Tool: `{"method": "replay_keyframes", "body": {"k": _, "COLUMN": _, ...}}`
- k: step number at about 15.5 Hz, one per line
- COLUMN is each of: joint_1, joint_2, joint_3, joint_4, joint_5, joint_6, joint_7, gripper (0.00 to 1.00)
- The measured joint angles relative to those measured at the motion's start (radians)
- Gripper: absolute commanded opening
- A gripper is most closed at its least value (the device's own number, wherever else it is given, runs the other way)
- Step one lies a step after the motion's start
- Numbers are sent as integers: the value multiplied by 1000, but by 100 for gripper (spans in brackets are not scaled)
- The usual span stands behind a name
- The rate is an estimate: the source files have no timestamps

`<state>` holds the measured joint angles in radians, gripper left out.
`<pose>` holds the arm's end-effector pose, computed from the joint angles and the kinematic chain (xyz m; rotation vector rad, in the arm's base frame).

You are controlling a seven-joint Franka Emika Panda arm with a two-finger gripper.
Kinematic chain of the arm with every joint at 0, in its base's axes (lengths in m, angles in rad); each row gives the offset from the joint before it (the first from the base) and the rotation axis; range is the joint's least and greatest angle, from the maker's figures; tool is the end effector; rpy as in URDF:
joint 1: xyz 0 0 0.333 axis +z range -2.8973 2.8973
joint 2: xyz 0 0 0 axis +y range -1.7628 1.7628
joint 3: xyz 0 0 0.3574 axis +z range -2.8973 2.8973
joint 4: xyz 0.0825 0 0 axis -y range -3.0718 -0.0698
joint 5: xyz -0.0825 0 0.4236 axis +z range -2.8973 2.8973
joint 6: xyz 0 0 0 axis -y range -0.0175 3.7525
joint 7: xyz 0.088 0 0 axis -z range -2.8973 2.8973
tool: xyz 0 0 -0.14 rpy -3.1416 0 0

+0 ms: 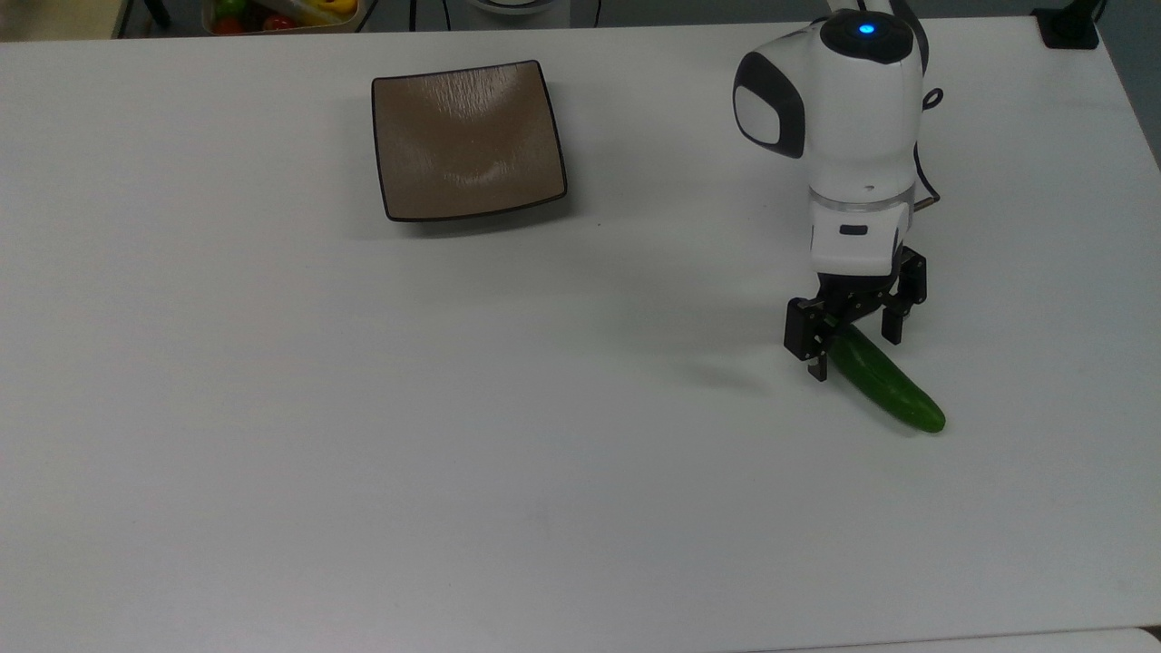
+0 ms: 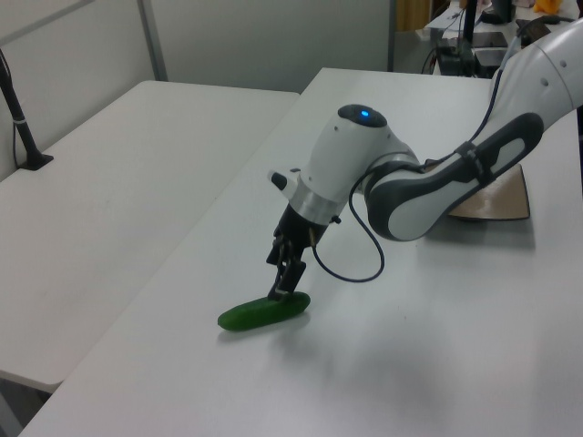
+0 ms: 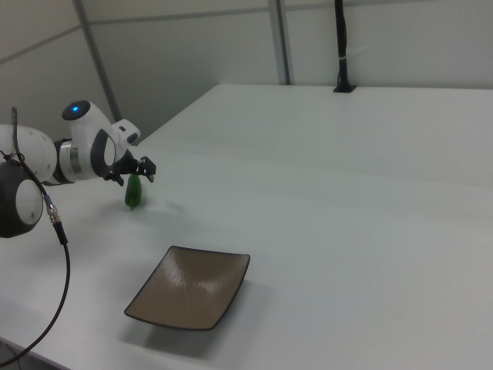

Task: Cucumber placed on a ceramic plate
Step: 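Lower the gripper over the cucumber's end and close on it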

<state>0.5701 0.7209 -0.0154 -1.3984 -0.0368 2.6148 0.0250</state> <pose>0.7177 0.4485 0.3153 -2.8297 -0.8186 -0.7290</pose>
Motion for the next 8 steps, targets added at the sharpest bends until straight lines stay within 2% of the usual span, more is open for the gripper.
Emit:
{"method": "replay_keyframes", "body": {"k": 4, "joint_1": 15, "joint_2": 18, "joint_3": 0, "joint_4": 1, "joint_5": -3, "joint_6": 0, "joint_7": 19, "gripper": 100}}
{"method": "replay_keyframes", "body": {"k": 6, "joint_1": 18, "joint_2": 22, "joint_3": 0, "joint_4": 1, "joint_5": -30, "joint_6": 0, "joint_7": 57, "gripper": 100}}
{"method": "replay_keyframes", "body": {"k": 8, "joint_1": 25, "joint_2": 27, "joint_3": 1, "joint_4": 1, "joint_5": -78, "joint_6": 0, "joint_7": 90, "gripper": 67}}
